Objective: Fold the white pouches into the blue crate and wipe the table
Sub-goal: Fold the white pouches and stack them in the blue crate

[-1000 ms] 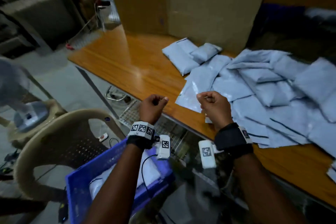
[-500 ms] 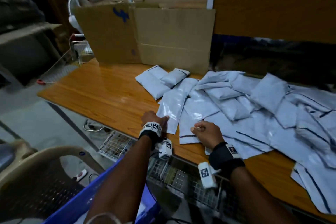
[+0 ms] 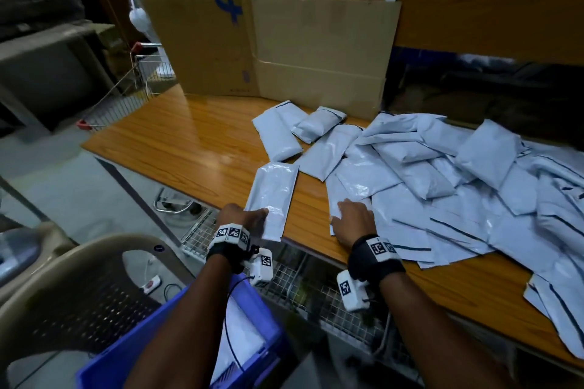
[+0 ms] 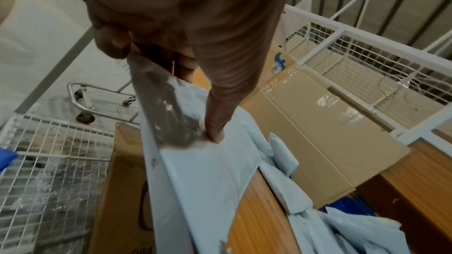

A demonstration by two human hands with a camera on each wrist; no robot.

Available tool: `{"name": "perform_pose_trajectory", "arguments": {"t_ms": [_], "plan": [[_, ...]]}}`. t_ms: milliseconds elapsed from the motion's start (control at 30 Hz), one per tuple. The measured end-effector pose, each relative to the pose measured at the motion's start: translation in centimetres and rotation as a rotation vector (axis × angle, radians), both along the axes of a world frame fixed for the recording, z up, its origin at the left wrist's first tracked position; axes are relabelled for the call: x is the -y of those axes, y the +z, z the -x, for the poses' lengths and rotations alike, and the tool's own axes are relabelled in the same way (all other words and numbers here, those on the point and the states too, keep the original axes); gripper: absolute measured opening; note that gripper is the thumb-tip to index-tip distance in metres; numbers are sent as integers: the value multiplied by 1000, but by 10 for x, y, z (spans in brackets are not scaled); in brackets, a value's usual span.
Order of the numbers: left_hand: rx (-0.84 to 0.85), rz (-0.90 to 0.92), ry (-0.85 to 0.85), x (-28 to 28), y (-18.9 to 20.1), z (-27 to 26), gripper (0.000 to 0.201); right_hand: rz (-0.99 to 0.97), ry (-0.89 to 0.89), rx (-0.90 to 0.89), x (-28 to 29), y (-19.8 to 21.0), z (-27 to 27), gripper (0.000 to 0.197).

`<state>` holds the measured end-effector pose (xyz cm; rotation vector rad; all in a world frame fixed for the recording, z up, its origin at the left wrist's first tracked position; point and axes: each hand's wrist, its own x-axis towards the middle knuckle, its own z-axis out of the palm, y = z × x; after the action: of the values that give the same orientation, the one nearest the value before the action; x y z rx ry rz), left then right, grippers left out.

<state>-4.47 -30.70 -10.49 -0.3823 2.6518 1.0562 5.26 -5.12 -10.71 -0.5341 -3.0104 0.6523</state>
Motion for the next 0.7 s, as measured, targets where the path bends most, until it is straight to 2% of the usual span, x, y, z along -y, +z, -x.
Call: {"name": "perform_pose_trajectory", "arguments": {"t_ms": [67,200,300,400,500,567,700], "plan": [[37,-7,-13,7,4,-4,63,-127,76,70,11,1,1,35],[100,-104,-13,21,-3,-9,63,-172,182,88,30,6,-1,25],[121,-198,2,27,-11,-5,58,25,148,25,34,4,-4,18],[238,-284,-30,29,-10,-7,46,172,-5,-103,26,3,-9,23],[320,-451,-29,33,-12,-18,58,115,-185,-89,16,1,-13,54],[288,-432,14,31,-15,-15,68,155,-186,-43,15,-1,-12,77],[148,-288,-16,25,-17,-10,47,307,-173,-36,22,-1,-9,92]]}}
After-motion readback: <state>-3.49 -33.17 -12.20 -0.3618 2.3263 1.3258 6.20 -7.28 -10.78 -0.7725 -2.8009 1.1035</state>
